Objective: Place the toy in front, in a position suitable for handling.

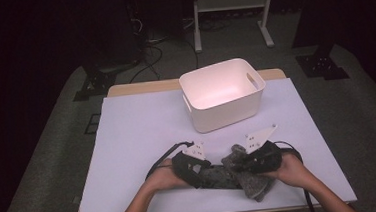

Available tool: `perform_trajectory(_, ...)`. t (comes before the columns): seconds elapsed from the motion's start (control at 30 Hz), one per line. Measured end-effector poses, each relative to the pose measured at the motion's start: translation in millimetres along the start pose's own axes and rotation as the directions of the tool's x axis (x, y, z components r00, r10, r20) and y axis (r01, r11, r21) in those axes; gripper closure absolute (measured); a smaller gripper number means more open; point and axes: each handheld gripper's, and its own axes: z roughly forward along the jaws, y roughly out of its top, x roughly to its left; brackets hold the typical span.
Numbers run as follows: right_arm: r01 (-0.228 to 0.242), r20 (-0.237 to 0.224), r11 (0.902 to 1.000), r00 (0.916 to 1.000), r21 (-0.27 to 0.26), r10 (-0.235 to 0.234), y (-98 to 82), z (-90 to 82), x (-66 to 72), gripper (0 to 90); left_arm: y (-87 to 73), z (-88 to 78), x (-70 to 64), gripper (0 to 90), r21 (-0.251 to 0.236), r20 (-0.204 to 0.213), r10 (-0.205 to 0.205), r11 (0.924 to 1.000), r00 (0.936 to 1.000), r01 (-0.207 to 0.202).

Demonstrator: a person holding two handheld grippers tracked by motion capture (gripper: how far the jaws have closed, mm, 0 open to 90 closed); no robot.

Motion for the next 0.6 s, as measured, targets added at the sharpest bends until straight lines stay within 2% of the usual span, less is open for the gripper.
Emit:
perform_trajectory(0.03, -0.002, -0.004, 1.0, 1.0, -0.008, 0.002, 3.0, -1.2, -3.7, 81.0, 0.0, 0.0, 0.0, 32.2, 0.0, 0.0, 0.0, 1.0, 1.0, 0.0)
perform_trajectory(0.07, -0.011, -0.014, 0.9999, 0.9998, -0.003, 0.011, 6.2, -1.1, -8.0, 81.0, 1.0, -1.3, -5.8, 32.3, 0.007, -0.029, 0.035, 0.9994, 0.999, -0.035)
perform_trajectory(0.1, -0.011, -0.014, 0.9999, 0.9998, -0.003, 0.011, 6.2, -1.1, -8.0, 81.0, 1.0, -1.3, -5.8, 32.4, 0.007, -0.029, 0.035, 0.9994, 0.999, -0.035)
perform_trajectory(0.13, -0.012, -0.011, 0.9997, 0.9999, 0.021, 0.013, 8.9, 2.1, -12.9, 80.8, 1.9, -2.2, -11.4, 32.5, 0.016, -0.055, 0.064, 0.9979, 0.9965, -0.063)
perform_trajectory(0.17, -0.02, -0.024, 0.9994, 0.9995, 0.029, 0.021, 9.4, 4.8, -15.5, 80.8, 2.0, -2.7, -13.4, 32.6, 0.02, -0.063, 0.076, 0.997, 0.9951, -0.075)
perform_trajectory(0.2, -0.02, -0.024, 0.9994, 0.9995, 0.029, 0.021, 9.4, 4.8, -15.5, 80.8, 2.0, -2.7, -13.4, 32.6, 0.02, -0.063, 0.076, 0.997, 0.9951, -0.075)
perform_trajectory(0.23, -0.027, -0.034, 0.998, 0.999, 0.057, 0.029, 9.4, 10.7, -18.1, 80.6, 1.3, -3.8, -16.3, 32.7, 0.025, -0.072, 0.091, 0.9957, 0.9932, -0.09)
perform_trajectory(0.33, -0.039, -0.054, 0.9973, 0.9977, 0.062, 0.042, 9.2, 14.2, -18.7, 80.6, 0.1, -4.6, -18.4, 32.8, 0.023, -0.074, 0.105, 0.9944, 0.9917, -0.103)
perform_trajectory(0.37, -0.048, -0.074, 0.9967, 0.9958, 0.065, 0.053, 9.3, 14.1, -18.3, 80.6, -0.4, -5.4, -21.7, 33.0, 0.026, -0.09, 0.137, 0.9905, 0.9864, -0.135)
perform_trajectory(0.4, -0.051, -0.083, 0.9965, 0.9949, 0.066, 0.057, 9.1, 14.1, -18.0, 80.6, 0.0, -6.0, -23.5, 33.5, 0.037, -0.095, 0.149, 0.9886, 0.9844, -0.146)
perform_trajectory(0.43, -0.057, -0.1, 0.9959, 0.993, 0.071, 0.064, 8.5, 14.4, -17.4, 80.4, 0.2, -5.9, -25.0, 33.4, 0.043, -0.099, 0.154, 0.9877, 0.9831, -0.15)
perform_trajectory(0.6, -0.073, -0.098, 0.9954, 0.992, 0.061, 0.079, 6.0, 14.8, -14.0, 80.4, -0.9, -6.2, -26.3, 33.5, 0.04, -0.099, 0.16, 0.9867, 0.9821, -0.157)
